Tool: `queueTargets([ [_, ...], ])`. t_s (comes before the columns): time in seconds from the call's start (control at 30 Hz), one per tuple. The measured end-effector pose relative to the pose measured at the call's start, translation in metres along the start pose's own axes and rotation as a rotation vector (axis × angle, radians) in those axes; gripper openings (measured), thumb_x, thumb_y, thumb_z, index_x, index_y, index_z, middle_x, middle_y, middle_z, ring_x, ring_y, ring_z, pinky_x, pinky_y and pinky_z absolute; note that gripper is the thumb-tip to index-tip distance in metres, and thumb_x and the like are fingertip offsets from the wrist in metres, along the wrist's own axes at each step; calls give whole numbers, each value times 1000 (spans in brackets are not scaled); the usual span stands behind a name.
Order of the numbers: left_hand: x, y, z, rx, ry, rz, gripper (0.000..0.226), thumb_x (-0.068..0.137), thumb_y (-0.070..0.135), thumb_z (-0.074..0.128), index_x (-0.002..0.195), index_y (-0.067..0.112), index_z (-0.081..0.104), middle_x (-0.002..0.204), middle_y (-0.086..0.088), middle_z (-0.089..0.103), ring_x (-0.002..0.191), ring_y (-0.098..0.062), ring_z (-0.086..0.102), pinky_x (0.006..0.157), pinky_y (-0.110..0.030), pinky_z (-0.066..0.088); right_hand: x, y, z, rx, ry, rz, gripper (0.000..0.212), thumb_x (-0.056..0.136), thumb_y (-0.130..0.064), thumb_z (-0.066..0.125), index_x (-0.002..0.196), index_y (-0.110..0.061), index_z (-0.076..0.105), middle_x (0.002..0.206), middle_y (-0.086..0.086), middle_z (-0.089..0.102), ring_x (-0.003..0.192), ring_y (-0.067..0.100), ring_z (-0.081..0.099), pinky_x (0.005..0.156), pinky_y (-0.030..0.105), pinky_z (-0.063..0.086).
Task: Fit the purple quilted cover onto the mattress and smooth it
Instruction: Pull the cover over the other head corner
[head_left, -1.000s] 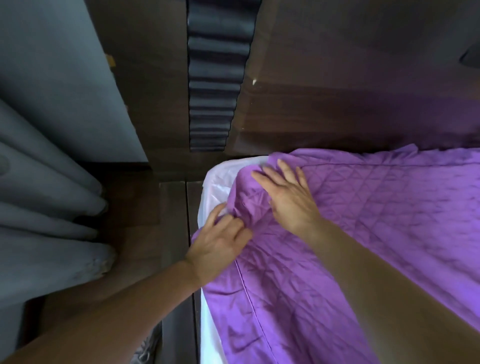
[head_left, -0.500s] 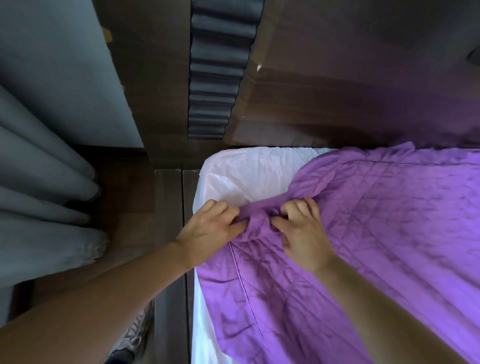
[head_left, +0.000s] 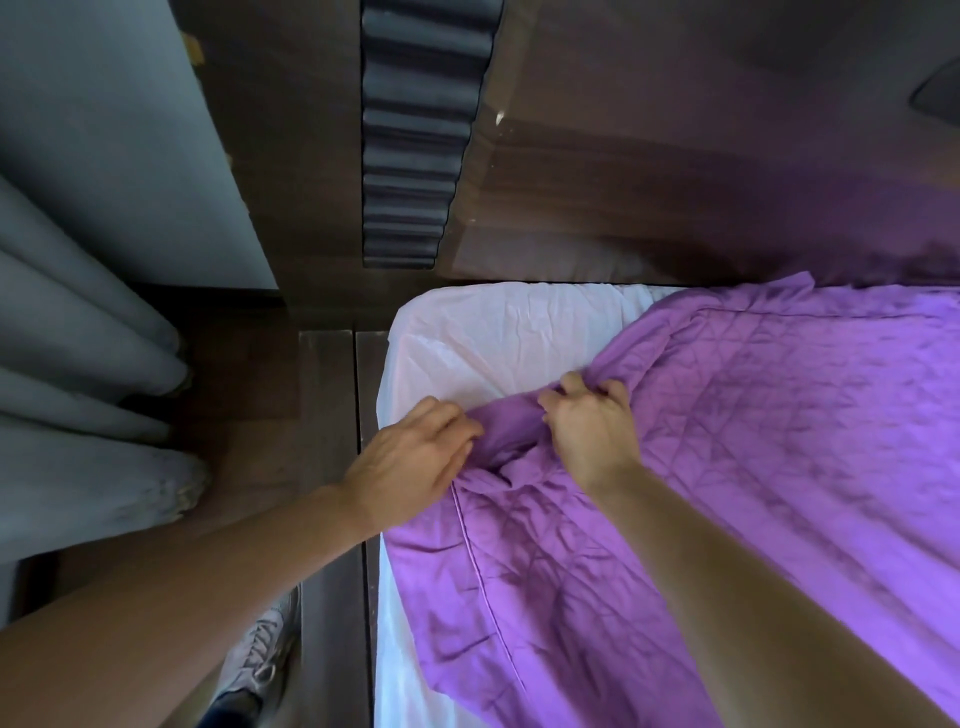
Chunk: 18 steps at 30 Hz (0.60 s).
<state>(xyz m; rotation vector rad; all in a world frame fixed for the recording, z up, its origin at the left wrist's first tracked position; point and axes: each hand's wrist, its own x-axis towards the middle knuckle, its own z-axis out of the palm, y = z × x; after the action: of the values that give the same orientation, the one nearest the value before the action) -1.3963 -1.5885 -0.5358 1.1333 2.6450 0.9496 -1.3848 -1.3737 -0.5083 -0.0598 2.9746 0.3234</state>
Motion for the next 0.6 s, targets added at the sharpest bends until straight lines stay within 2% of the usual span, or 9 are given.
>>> queueTargets([
  [0.07,12,6,-2,-57,28,-174,26,93,19,45,113,11,60,105,-5,57,95,-22,51,75,-39,53,3,-6,-10,14,34,23,29,46,2,80,60,-18,63,62,1,56,44,20,53,70,34,38],
  [0.13,26,10,-4,-95,-23,-314,25,90,15,53,114,10,60,111,-6,57,100,-25,50,85,-36,47,2,-7,-14,61,74,47,35,43,8,77,58,-17,58,59,0,53,43,20,52,69,35,28],
  [0.2,36,15,-4,-164,-99,-391,17,89,15,56,103,13,65,106,-5,60,101,-24,51,86,-31,43,-4,-3,-12,76,91,28,37,44,9,77,60,-17,56,61,-2,52,47,20,53,70,33,26],
  [0.3,39,22,-3,-227,-114,-428,4,86,13,61,86,15,64,90,2,60,92,-18,53,75,-23,36,-18,10,-8,120,116,-44,34,54,2,79,64,-19,54,67,-3,53,54,22,55,73,32,27],
  [0.37,36,24,-5,-267,-71,-450,6,85,13,62,80,15,62,83,6,57,86,-17,55,71,-23,35,-21,17,-9,195,167,-56,29,63,-4,78,65,-18,54,69,-3,54,57,22,56,75,32,29],
  [0.47,32,18,-10,-322,23,-515,7,87,16,61,81,17,65,85,7,63,81,-15,58,73,-29,45,-13,13,-19,294,257,-49,18,76,-11,68,66,-16,54,70,-3,54,58,23,54,79,33,31],
  [0.6,25,13,-20,-359,127,-513,11,89,16,59,80,15,63,82,6,63,76,-14,58,72,-33,48,9,-2,-42,300,338,-38,16,78,-15,59,63,-15,54,69,1,54,61,24,54,77,34,28],
])
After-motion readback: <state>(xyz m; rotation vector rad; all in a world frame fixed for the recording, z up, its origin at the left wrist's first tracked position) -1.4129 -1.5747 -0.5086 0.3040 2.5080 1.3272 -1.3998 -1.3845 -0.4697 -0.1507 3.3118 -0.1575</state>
